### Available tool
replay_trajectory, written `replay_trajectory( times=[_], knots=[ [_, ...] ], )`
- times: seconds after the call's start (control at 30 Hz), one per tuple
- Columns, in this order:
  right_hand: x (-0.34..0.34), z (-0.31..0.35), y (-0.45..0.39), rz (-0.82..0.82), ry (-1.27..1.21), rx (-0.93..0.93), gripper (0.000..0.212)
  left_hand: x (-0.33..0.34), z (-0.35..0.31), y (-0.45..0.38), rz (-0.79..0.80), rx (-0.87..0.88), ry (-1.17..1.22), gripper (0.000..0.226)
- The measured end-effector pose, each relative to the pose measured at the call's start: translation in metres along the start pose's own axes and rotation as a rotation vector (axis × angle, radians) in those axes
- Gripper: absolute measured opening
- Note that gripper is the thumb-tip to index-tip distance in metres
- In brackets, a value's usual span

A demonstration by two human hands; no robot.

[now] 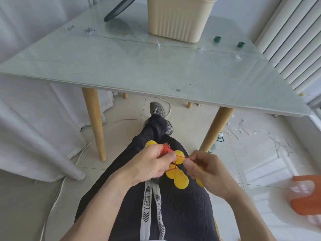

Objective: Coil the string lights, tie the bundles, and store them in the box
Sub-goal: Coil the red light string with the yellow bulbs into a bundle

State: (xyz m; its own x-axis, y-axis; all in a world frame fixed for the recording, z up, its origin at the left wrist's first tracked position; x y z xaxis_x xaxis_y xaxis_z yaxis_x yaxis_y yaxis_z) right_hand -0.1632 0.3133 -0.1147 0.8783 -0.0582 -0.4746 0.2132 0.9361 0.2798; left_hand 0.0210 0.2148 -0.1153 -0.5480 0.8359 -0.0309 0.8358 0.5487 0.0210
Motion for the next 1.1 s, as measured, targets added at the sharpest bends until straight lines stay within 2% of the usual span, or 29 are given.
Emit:
replay_trajectory(
  times=[0.1, 0.2, 0.3, 0.4, 0.5, 0.53, 0.63, 0.7, 0.87, 1.0, 1.1],
  knots=[
    [-0.007, 0.008, 0.0, -0.121, -0.076, -0.018, 0.029, 0.008, 0.002, -0.001, 0.111, -0.031, -0.103, 0.04],
    [-0.007, 0.013, -0.002, -0.179, -0.114, -0.039, 0.033, 0.012, 0.004, -0.004, 0.125, -0.063, -0.02, 0.036],
    [-0.007, 0.009, -0.003, -0.177, -0.171, -0.009, 0.05, 0.001, 0.004, -0.005, -0.038, -0.086, 0.21, 0.035],
    [-0.01, -0.002, -0.002, -0.094, -0.092, 0.039, 0.057, -0.012, 0.001, -0.003, -0.256, -0.081, 0.409, 0.033],
    [-0.016, -0.009, 0.001, -0.091, -0.043, 0.121, 0.067, -0.018, 0.003, -0.005, -0.358, -0.089, 0.582, 0.042],
    [-0.019, -0.01, 0.002, -0.125, -0.022, 0.137, 0.066, -0.019, 0.003, -0.006, -0.389, -0.083, 0.617, 0.043],
    [-0.023, -0.007, 0.004, -0.283, 0.035, 0.138, 0.034, -0.011, 0.004, -0.01, -0.506, -0.039, 0.63, 0.037],
    [-0.015, 0.0, 0.006, -0.331, 0.015, 0.111, 0.024, -0.004, 0.005, -0.013, -0.574, 0.024, 0.673, 0.032],
    [0.015, 0.009, 0.017, -0.248, 0.015, 0.02, 0.026, 0.0, 0.0, -0.015, -0.708, 0.129, 0.763, 0.031],
    [0.033, 0.011, 0.019, -0.118, 0.172, -0.032, 0.029, 0.004, -0.004, -0.013, -0.697, 0.147, 0.756, 0.032],
    [0.031, 0.016, 0.018, -0.139, 0.134, 0.016, 0.03, 0.003, -0.002, -0.013, -0.71, 0.137, 0.716, 0.031]
  ],
)
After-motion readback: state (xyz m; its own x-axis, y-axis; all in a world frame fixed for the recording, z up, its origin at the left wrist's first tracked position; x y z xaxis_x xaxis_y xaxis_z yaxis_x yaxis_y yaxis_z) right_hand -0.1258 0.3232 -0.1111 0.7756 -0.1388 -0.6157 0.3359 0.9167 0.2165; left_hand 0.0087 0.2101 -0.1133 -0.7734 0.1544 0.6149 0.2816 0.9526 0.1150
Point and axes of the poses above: each hand's wrist, its own y-axis away from the middle knuckle, its own x-axis out of the palm, z = x × y, the point moved 1 cm from there along -y, towards the middle knuckle, and after that the axes turned 11 degrees about x, right-handed, at the moved point
